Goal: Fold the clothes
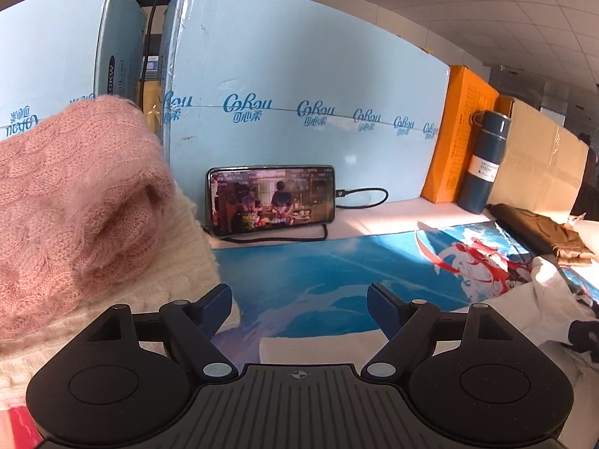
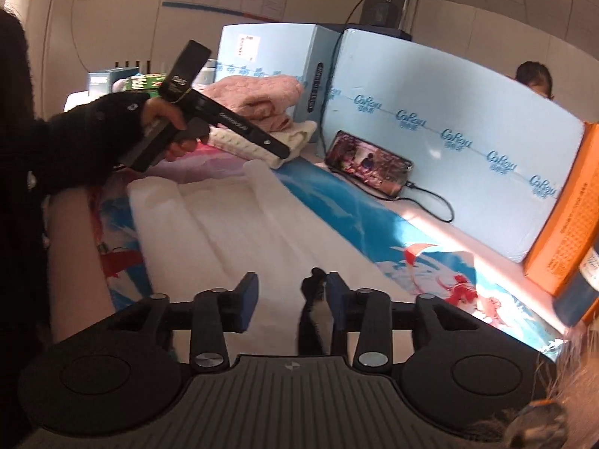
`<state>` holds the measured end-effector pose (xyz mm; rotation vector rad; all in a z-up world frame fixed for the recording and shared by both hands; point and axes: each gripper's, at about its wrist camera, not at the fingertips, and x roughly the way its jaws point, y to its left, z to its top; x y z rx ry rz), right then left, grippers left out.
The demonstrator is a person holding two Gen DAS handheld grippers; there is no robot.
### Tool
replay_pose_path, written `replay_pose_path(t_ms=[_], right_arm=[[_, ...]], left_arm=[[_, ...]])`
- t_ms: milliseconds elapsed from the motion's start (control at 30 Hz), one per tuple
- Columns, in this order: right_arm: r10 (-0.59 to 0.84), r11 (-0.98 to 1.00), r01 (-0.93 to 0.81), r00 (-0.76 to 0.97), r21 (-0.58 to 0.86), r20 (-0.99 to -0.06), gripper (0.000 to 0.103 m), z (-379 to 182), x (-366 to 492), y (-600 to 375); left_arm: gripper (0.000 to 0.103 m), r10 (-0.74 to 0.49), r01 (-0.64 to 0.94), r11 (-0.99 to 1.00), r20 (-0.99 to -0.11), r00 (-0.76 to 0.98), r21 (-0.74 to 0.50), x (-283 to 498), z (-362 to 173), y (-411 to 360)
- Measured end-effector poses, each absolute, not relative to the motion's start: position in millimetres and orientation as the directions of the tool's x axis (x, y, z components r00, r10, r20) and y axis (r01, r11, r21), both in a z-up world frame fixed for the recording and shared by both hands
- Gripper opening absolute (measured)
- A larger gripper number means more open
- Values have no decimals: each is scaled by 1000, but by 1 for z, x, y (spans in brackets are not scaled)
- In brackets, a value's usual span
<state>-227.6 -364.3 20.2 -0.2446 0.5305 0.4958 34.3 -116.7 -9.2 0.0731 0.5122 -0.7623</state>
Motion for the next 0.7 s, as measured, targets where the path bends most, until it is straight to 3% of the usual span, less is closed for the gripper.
replay_pose_path(t_ms=[100, 167, 233, 300, 533, 700], right_arm=[[472, 839, -543, 689, 39, -550, 46, 16, -229, -364], [483, 852, -517, 716, 83, -503, 50, 20, -235, -371], [454, 887, -440, 778, 139, -434, 65, 24, -241, -383], [377, 925, -323, 847, 200, -376, 74, 24, -245, -394], [332, 939, -220, 781, 264, -529, 79, -7, -230, -389], [304, 938, -195, 859, 285, -413, 83, 6, -241, -394]], left_arm=[[82, -644, 688, 720, -464, 608, -97, 29, -9, -119], [82, -645, 695, 715, -462, 609, -82, 25, -9, -121], [82, -646, 702, 709, -459, 610, -67, 22, -9, -123], [83, -650, 711, 701, -455, 608, -52, 17, -8, -125], [89, -660, 741, 671, -437, 611, 22, -14, -3, -129], [89, -661, 753, 653, -426, 617, 78, -35, 0, -131]])
